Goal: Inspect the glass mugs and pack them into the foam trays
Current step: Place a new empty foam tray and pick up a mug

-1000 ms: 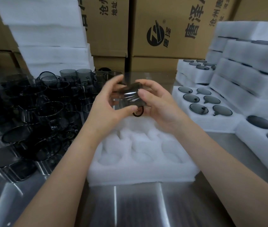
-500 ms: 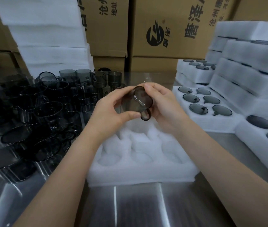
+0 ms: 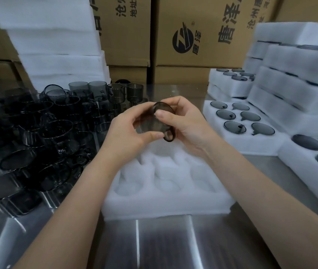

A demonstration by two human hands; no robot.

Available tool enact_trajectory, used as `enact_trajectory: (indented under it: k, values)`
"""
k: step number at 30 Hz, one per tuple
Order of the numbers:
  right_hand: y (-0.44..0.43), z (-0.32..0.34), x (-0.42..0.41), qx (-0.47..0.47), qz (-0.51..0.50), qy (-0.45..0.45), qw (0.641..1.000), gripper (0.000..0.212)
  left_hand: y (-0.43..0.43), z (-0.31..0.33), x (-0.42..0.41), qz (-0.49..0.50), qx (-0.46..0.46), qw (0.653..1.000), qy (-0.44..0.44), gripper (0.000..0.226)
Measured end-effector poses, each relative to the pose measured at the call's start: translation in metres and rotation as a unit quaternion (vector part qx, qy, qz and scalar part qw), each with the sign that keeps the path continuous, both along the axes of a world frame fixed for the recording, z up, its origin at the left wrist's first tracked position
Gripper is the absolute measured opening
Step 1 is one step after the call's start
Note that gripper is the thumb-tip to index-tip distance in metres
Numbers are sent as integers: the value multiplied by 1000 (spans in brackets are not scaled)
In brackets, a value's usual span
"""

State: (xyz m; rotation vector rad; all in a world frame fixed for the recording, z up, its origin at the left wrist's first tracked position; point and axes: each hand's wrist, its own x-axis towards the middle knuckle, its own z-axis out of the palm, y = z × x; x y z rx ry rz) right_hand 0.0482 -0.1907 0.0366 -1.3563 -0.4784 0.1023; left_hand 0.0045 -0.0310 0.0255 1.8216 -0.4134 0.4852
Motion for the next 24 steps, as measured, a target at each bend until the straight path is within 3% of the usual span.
enact_trajectory:
  k: [3, 6, 11, 14, 17, 24]
  values:
    - [2, -2, 1, -59, -91, -82, 991, 14, -2, 2, -2, 5, 20, 1000, -11, 62]
    - [3, -2, 2, -50, -119, -89, 988, 18, -3, 2, -2, 15, 42, 999, -18, 60]
    - [1, 2, 1, 57, -79, -35, 995, 15, -2, 3, 0, 61, -61, 996, -8, 53]
    - [2, 1, 1, -35, -80, -37, 996, 21, 2, 4, 0, 66, -129, 989, -14, 48]
    - [4, -1, -3, -113, -46, -62, 991, 31, 1, 4, -2, 51, -118, 992, -7, 55]
    - [2, 2, -4, 7, 36, -18, 999, 37, -2, 6, -4, 46, -140, 989, 8, 46]
